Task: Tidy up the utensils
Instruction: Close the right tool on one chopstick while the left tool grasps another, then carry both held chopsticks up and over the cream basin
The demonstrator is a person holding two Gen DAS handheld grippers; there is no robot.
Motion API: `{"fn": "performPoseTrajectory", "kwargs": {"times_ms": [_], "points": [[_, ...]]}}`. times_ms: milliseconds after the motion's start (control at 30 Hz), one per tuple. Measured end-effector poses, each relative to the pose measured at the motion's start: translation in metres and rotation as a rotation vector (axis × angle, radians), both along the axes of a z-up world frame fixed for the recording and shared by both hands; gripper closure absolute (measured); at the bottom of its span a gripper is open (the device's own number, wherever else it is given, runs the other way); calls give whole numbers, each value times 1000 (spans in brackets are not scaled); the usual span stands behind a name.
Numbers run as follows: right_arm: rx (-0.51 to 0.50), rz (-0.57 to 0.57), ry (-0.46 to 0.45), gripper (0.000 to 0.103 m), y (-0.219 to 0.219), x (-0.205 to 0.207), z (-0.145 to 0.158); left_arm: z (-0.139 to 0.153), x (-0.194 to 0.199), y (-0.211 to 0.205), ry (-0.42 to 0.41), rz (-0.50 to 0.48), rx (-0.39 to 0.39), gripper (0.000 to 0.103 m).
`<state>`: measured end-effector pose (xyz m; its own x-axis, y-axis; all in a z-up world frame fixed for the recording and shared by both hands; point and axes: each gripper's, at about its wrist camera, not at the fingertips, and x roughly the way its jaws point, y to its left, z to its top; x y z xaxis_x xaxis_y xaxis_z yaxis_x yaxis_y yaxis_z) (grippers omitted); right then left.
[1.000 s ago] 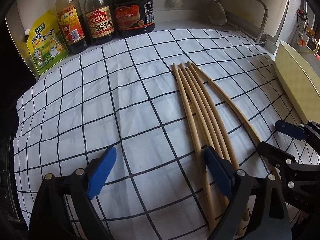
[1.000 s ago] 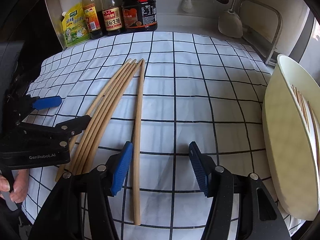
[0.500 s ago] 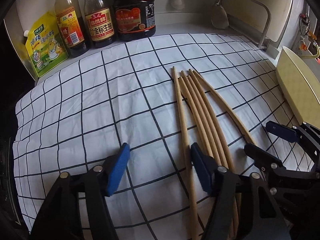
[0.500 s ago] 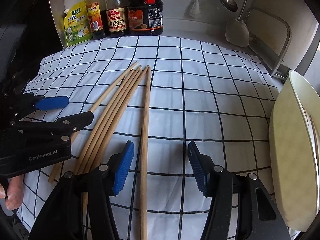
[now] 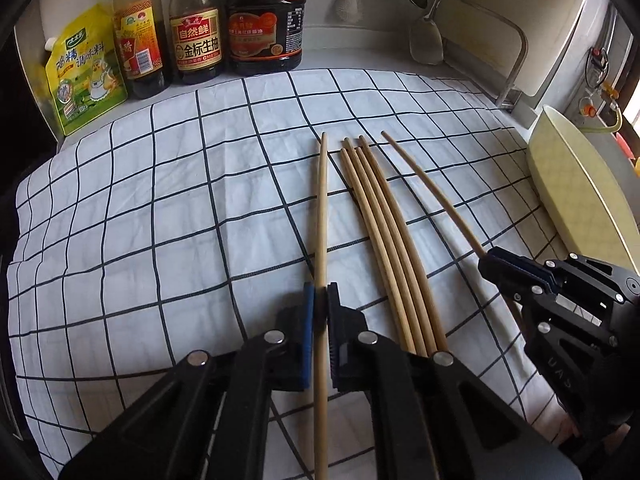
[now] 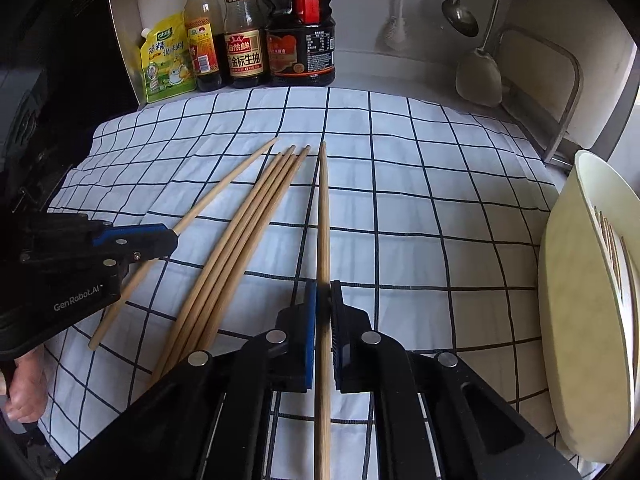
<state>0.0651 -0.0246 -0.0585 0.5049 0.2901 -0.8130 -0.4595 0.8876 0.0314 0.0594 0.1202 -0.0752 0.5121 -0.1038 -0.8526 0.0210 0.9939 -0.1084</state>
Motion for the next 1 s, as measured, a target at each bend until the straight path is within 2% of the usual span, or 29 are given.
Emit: {"fn": "performPoseTrajectory", "kwargs": {"times_ms": [233, 467, 767, 1000], "points": [[47, -9, -45, 96, -13, -14, 27, 22, -10, -7, -42, -21, -20, 96], [91, -51, -98, 96, -46, -20, 58, 55, -12, -34, -96, -85, -42, 96], [213, -294, -161, 96, -157, -19, 96, 98, 6, -110, -167, -232, -92, 96], [242, -478, -156, 96, -238, -13, 98, 111, 21, -192, -173, -369, -119, 96]]}}
